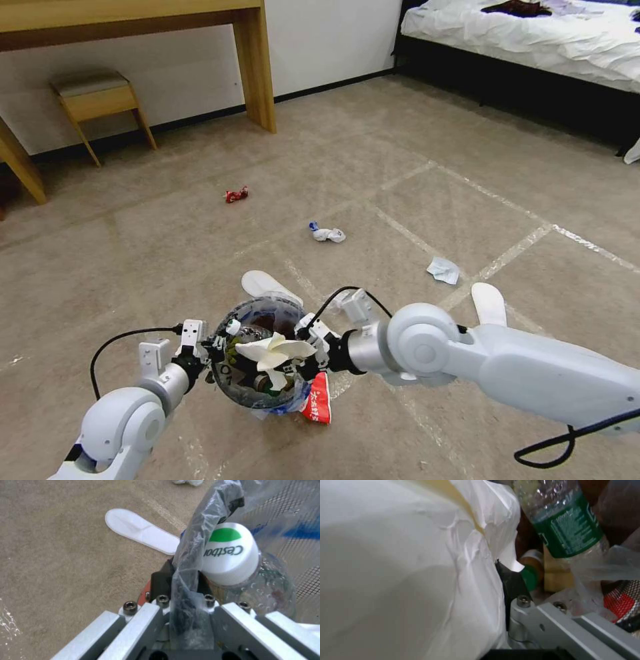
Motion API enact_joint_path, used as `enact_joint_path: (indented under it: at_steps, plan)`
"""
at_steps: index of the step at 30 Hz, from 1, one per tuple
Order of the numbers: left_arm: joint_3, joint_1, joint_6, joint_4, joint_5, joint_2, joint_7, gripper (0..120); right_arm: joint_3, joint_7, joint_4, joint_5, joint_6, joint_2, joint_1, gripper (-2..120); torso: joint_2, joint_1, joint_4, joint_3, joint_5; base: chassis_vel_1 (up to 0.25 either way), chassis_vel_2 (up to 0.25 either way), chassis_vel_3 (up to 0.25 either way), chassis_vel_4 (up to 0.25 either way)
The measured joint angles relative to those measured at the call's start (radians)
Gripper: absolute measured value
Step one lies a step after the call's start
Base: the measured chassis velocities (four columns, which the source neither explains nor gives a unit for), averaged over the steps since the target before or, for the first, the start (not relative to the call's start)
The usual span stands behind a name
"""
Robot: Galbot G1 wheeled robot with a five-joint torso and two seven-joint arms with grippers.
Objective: Pick up the trash bin and place the garbage on the floor into it.
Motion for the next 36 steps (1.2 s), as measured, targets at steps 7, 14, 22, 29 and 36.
enact_joint_path:
  at_steps: [7, 14, 22, 29, 36]
  plan:
    - [-0.007, 0.015, 0.0, -0.017, -0.011, 0.004, 0.004, 1, -0.033, 0.01, -0.055, -0.012, 0.005, 0.033, 0.009, 1, 0.0, 0.0, -0.0001, 0.0, -0.0001, 0.0, 0.0, 0.0, 0.0]
    - [-0.009, 0.018, 0.0, -0.028, -0.026, 0.009, 0.009, 1, -0.057, 0.013, -0.105, -0.031, 0.01, 0.049, 0.009, 8, 0.0, 0.0, -0.0003, 0.0, 0.0, 0.0, 0.0, 0.0, 0.0]
    - [-0.009, 0.017, -0.001, -0.023, -0.046, 0.015, 0.01, 1, -0.067, 0.015, -0.137, -0.026, 0.015, 0.074, 0.035, 41, 0.0, 0.0, -0.0002, 0.0, 0.0, 0.0, 0.0, 0.0, 0.0]
    - [-0.007, 0.013, -0.004, -0.002, -0.048, 0.01, 0.01, 1, -0.055, 0.002, -0.124, -0.017, 0.014, 0.074, 0.056, 67, 0.0, 0.0, -0.0001, 0.0, 0.0, 0.0, 0.0, 0.0, 0.0]
    - [0.0, 0.011, -0.004, 0.002, -0.049, 0.004, 0.007, 1, -0.056, -0.006, -0.101, -0.003, 0.012, 0.074, 0.081, 91, 0.0, 0.0, -0.0002, 0.0, 0.0, 0.0, 0.0, 0.0, 0.0]
